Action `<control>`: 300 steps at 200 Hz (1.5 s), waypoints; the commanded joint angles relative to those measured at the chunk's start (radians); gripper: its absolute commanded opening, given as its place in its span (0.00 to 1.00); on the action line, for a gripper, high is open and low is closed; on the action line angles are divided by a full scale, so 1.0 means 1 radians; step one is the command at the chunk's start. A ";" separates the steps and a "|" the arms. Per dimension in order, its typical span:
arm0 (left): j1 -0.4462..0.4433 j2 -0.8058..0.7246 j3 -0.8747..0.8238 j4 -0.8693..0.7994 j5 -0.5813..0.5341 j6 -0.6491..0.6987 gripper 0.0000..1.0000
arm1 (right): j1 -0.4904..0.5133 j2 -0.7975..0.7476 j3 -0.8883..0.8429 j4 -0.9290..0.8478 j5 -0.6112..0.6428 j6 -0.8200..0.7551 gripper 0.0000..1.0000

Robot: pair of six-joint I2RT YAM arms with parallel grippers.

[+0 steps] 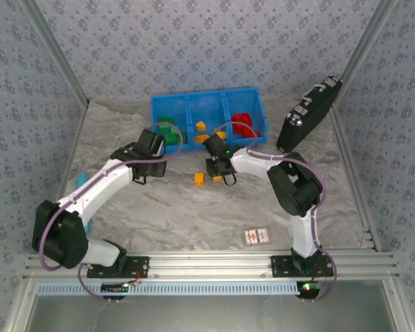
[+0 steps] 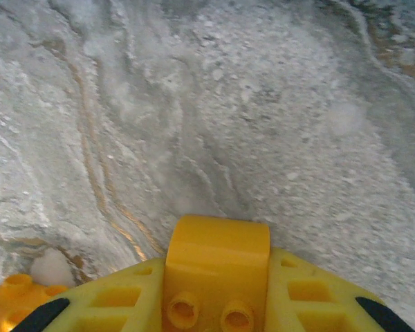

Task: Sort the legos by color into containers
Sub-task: Pick up the lego from the center of the table, then place the lego in the container.

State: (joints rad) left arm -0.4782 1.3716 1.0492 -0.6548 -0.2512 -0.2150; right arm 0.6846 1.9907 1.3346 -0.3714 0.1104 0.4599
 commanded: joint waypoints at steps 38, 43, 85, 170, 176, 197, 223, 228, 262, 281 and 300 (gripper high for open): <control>-0.015 -0.056 -0.041 -0.003 0.013 -0.027 0.52 | -0.019 -0.123 0.119 -0.152 0.056 -0.110 0.20; -0.018 -0.059 -0.041 -0.006 0.013 -0.030 0.52 | -0.021 -0.126 0.131 -0.157 0.063 -0.116 0.20; -0.039 -0.116 -0.095 -0.019 0.055 -0.064 0.52 | -0.057 -0.103 0.264 -0.173 0.094 -0.175 0.21; -0.101 -0.323 -0.193 -0.103 0.131 -0.120 0.55 | -0.124 0.138 0.626 -0.202 0.055 -0.205 0.21; -0.107 -0.327 -0.190 -0.107 0.142 -0.108 0.55 | -0.126 0.155 0.646 -0.201 0.052 -0.204 0.21; -0.112 -0.344 -0.192 -0.129 0.158 -0.074 0.55 | -0.128 0.232 0.732 -0.221 0.061 -0.208 0.22; -0.117 -0.405 -0.215 -0.107 0.192 -0.055 0.57 | -0.134 0.329 0.840 -0.250 0.072 -0.210 0.22; -0.121 -0.418 -0.220 -0.101 0.195 -0.055 0.57 | -0.136 0.346 0.861 -0.254 0.070 -0.209 0.22; -0.156 -0.481 -0.231 -0.080 0.191 -0.046 0.58 | -0.145 0.425 0.937 -0.252 0.031 -0.174 0.27; -0.167 -0.508 -0.231 -0.077 0.184 -0.041 0.58 | -0.148 0.456 0.963 -0.259 0.031 -0.168 0.31; -0.175 -0.541 -0.235 -0.070 0.164 -0.042 0.58 | -0.148 0.474 0.982 -0.267 0.032 -0.167 0.36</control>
State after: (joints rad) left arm -0.6415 0.8722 0.8165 -0.7387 -0.0746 -0.2733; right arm 0.5407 2.4321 2.2608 -0.6067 0.1528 0.2787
